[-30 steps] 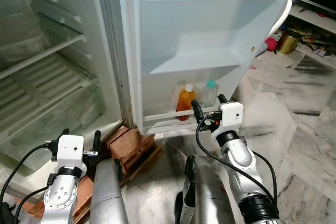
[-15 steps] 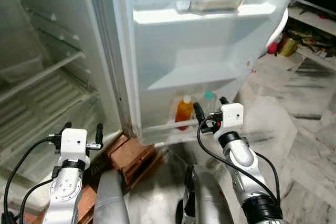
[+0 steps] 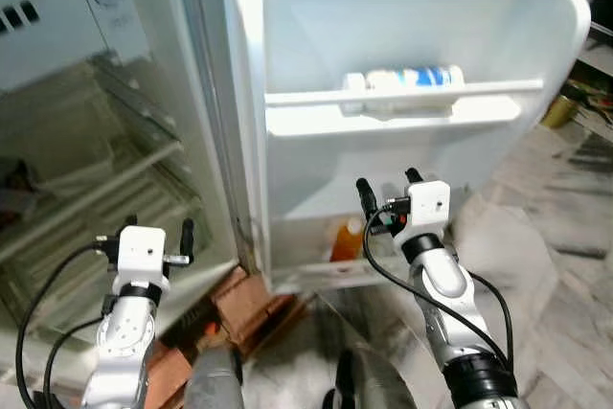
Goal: Restocking fridge
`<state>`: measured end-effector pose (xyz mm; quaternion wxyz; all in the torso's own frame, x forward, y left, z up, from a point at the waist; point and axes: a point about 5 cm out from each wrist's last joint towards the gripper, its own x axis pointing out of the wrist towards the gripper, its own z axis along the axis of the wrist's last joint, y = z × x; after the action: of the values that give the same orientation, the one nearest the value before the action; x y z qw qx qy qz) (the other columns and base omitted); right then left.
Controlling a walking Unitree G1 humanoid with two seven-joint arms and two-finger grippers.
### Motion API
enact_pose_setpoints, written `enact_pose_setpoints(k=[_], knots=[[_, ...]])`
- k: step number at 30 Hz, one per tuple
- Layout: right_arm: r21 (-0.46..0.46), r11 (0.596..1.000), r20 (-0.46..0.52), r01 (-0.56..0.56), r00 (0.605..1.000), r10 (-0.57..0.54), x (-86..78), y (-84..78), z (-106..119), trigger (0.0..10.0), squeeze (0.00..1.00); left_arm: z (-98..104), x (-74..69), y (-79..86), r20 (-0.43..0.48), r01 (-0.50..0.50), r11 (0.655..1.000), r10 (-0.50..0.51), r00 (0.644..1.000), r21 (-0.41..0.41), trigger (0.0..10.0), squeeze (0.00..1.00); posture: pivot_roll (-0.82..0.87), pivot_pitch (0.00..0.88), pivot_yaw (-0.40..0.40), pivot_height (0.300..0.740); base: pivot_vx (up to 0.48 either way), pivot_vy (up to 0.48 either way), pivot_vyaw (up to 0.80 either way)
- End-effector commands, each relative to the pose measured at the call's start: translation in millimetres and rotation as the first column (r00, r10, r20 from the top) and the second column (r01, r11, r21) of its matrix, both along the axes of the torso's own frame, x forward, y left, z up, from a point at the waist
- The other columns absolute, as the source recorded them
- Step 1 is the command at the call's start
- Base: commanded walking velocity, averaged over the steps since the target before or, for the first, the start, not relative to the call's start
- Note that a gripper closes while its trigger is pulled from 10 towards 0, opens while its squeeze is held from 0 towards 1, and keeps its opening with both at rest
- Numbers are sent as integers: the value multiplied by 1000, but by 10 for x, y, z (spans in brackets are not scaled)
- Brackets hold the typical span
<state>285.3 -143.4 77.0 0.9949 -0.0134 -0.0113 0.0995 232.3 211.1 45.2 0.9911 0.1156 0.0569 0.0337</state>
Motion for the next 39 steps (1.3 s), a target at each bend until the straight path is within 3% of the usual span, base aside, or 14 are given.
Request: enact_pose_setpoints(k=[1, 11, 16, 31, 39], knots=[[-13, 1000, -5, 21, 1000, -21, 4, -39, 18, 10000, 0, -19, -2, -13, -4, 2, 1000, -2, 1000, 9, 10000, 0, 106, 0, -58, 740, 0, 0, 0], [-30, 996, -142, 87, 986, -90, -44, -108, -195, 10000, 0, -48, 2, -36, -17, 0, 1000, 0, 1000, 2, 10000, 0, 98, 0, -56, 740, 0, 0, 0], [-3, 998, -155, 70, 985, -69, -64, -103, -207, 10000, 0, -62, 19, -49, -28, 3, 1000, -3, 1000, 7, 10000, 0, 94, 0, -57, 740, -188, 0, 0], [-37, 998, -162, 41, 986, -47, -47, -81, -203, 10000, 0, -70, 41, -75, -27, 18, 999, -17, 999, 29, 10000, 0, 95, 0, -60, 740, -376, -36, 0], [-36, 999, -128, 35, 991, -39, -29, -17, -158, 10000, 0, -64, 74, -81, -27, 38, 998, -37, 999, 50, 10000, 0, 93, 0, -57, 740, 0, -291, 0]])
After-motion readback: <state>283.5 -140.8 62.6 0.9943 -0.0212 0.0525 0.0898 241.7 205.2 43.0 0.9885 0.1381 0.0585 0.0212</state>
